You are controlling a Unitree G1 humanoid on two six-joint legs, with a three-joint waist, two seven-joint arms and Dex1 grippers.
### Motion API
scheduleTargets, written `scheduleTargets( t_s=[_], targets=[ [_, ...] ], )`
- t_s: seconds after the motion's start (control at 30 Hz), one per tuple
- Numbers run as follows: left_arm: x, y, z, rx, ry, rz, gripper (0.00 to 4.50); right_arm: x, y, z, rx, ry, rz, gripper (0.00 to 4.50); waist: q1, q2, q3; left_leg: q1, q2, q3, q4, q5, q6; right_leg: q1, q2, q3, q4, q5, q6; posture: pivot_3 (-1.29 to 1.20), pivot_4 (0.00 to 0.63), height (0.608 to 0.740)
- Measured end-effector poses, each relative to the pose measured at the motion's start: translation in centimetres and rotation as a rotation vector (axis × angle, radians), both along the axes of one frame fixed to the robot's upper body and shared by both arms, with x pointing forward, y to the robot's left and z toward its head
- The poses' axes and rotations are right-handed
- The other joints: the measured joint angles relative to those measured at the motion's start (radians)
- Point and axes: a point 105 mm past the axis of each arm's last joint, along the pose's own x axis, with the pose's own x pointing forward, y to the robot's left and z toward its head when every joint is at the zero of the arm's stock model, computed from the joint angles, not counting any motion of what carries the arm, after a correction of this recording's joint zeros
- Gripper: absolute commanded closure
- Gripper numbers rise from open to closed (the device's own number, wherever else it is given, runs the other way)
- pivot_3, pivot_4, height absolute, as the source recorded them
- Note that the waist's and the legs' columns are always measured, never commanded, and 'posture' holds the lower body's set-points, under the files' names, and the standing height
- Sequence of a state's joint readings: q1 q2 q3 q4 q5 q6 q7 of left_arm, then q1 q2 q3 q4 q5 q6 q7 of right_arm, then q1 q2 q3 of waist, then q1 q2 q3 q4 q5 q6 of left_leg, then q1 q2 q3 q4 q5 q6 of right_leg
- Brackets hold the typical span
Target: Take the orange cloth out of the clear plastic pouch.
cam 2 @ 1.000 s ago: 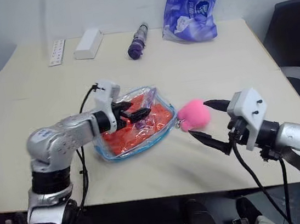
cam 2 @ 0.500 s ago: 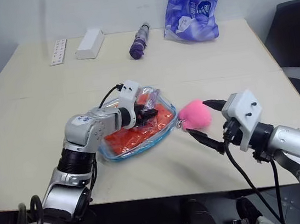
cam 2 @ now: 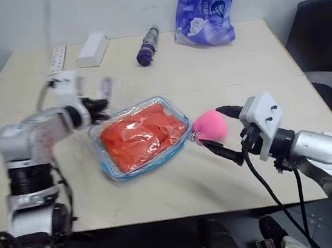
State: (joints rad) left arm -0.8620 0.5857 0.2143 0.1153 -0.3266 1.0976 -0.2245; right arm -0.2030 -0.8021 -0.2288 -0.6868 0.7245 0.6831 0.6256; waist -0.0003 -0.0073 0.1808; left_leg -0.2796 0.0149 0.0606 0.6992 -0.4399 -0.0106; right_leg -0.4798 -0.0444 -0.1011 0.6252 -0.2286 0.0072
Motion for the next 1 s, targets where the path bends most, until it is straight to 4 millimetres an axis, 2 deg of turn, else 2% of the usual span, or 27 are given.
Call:
scheduleTargets(
  t_s=[0.07, 0.13, 0.2, 0.27, 0.3, 0.57, 0.7, 0.8, 0.87, 0.9, 1.0],
  targets=[
    [-0.8, 6.1, -0.1, 0.04, 0.012, 0.16, 4.44, 0.0, 0.9, 0.1, 0.005, 0.011, 0.059, 0.0, -0.008, 0.0, 0.0, 0.0, 0.0, 0.0, -0.001, 0.0, 0.0, -0.001, 0.001, 0.0, 0.0, 0.0, 0.0, 0.0, 0.15, 0.74],
    [-2.6, 11.5, -1.1, 0.076, 0.061, 0.307, 4.44, 0.0, 1.2, -0.5, 0.001, 0.044, 0.097, 0.0, -0.008, 0.0, 0.0, -0.001, 0.001, 0.0, -0.001, 0.0, 0.0, -0.002, 0.001, -0.002, 0.0, -0.001, -0.001, 0.0, 0.15, 0.74],
    [-3.6, 13.8, -2.6, 0.077, 0.104, 0.368, 4.44, 0.1, 1.6, -0.7, -0.003, 0.063, 0.133, 0.0, 0.004, 0.0, 0.0, -0.003, 0.0, 0.0, 0.0, 0.0, 0.0, -0.001, -0.001, -0.005, -0.001, -0.001, -0.001, 0.0, 0.15, 0.74],
    [-3.9, 14.6, -3.8, 0.066, 0.133, 0.391, 4.44, 0.0, 2.2, -0.4, -0.007, 0.05, 0.173, 0.0, 0.024, -0.002, 0.0, -0.005, 0.0, 0.0, 0.001, 0.0, 0.001, 0.0, -0.003, -0.008, -0.003, 0.0, 0.0, 0.0, 0.15, 0.74],
    [-4.1, 15.0, -4.3, 0.062, 0.146, 0.407, 4.09, 0.1, 2.5, -0.1, -0.004, 0.042, 0.191, 0.0, 0.028, -0.003, -0.001, -0.005, 0.0, -0.001, 0.001, 0.0, 0.002, 0.001, -0.003, -0.008, -0.004, 0.0, 0.0, 0.0, 0.15, 0.74],
    [-5.4, 16.1, -6.5, 0.081, 0.198, 0.442, 1.67, 0.8, 2.8, -0.1, -0.001, 0.056, 0.227, 0.0, 0.021, -0.007, -0.001, -0.006, 0.0, 0.0, 0.001, -0.001, 0.002, 0.0, -0.003, -0.009, -0.005, 0.0, 0.0, 0.0, 0.15, 0.74],
    [-6.3, 16.9, -5.4, 0.106, 0.196, 0.476, 0.34, 0.8, 2.6, -0.4, -0.01, 0.059, 0.218, 0.0, 0.015, -0.007, -0.001, -0.005, 0.001, 0.001, 0.001, -0.001, 0.001, 0.0, -0.002, -0.008, -0.003, 0.0, 0.0, 0.0, 0.15, 0.74],
    [-7.2, 18.0, -3.6, 0.125, 0.165, 0.514, 0.34, 0.8, 2.3, -1.1, -0.01, 0.081, 0.204, 0.0, 0.01, -0.007, -0.001, -0.004, 0.001, 0.0, 0.0, -0.001, 0.001, 0.0, -0.002, -0.007, -0.003, 0.0, 0.0, 0.0, 0.15, 0.74],
    [-6.8, 17.3, -1.6, 0.116, 0.119, 0.459, 0.34, 0.7, 2.0, -1.2, -0.007, 0.082, 0.187, 0.0, 0.011, -0.008, -0.001, -0.005, 0.001, -0.001, 0.001, -0.001, 0.001, 0.0, -0.002, -0.008, -0.003, 0.0, 0.0, 0.0, 0.15, 0.74],
    [-6.5, 16.1, -0.2, 0.113, 0.077, 0.387, 0.34, 0.6, 1.8, -1.3, -0.009, 0.084, 0.179, 0.0, 0.014, -0.009, -0.001, -0.005, 0.001, 0.0, 0.001, -0.001, 0.001, 0.0, -0.002, -0.008, -0.003, 0.0, 0.0, 0.0, 0.15, 0.74],
    [-5.8, 10.6, 4.3, 0.146, -0.06, 0.094, 0.34, 0.2, 1.7, -1.4, -0.009, 0.082, 0.17, 0.0, 0.025, -0.009, -0.001, -0.005, 0.0, 0.0, 0.001, -0.001, 0.001, 0.0, -0.004, -0.009, -0.004, 0.0, 0.0, 0.0, 0.15, 0.74]
  ],
)
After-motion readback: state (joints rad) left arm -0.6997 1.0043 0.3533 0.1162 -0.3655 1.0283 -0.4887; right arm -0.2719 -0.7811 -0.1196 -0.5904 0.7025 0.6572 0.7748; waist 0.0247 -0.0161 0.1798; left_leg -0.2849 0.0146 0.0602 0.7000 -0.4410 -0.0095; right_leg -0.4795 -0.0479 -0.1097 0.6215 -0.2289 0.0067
